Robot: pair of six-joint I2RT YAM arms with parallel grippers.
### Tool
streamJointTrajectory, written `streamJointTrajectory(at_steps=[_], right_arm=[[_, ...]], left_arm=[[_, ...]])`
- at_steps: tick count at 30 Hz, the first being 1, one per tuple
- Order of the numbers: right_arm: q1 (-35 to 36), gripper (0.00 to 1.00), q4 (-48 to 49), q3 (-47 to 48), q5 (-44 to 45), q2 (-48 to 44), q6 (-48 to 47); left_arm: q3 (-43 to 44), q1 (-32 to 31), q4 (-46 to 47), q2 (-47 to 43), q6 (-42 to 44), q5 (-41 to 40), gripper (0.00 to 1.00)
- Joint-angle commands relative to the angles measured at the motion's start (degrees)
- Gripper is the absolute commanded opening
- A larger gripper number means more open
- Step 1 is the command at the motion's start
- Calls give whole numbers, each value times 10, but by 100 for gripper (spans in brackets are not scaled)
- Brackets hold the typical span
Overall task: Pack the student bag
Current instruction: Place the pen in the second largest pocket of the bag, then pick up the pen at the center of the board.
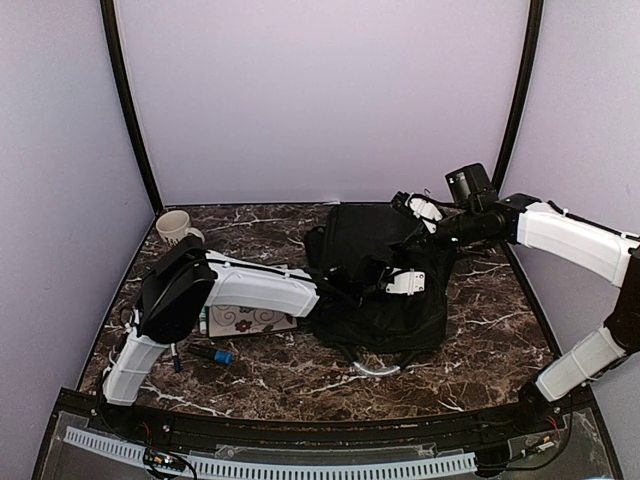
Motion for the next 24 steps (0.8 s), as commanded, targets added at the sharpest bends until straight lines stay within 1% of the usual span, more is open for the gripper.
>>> streamJointTrajectory(at_steps=[1,3,6,9,12,15,19,22,24], right_arm=[[-12,0,51,4,-14,-4,15],[-15,0,59,4,-2,1,20],[-19,0,81,-26,16,1,28],[-20,0,95,-44,25,0,27],[-21,0,108,-63,24,1,24],[-21,0,113,-72,17,9,20],[-21,0,113,-78,7,22,15],[-21,0,113,-80,6,31,11],[-21,0,111,-81,4,37,11]], left_arm=[[-48,-18,3,-98,-65,-18,54],[-67,-26,-3,-123,-86,-13,54],[-102,-37,-6,-167,-133,-16,55],[-157,-45,3,-223,-181,-20,55],[-210,-47,-20,-287,-251,-11,55],[-244,-46,-64,-335,-320,-8,55],[-279,-42,-133,-387,-418,-33,55],[-291,-26,-197,-418,-492,-32,55],[-295,-4,-246,-438,-555,-27,55]])
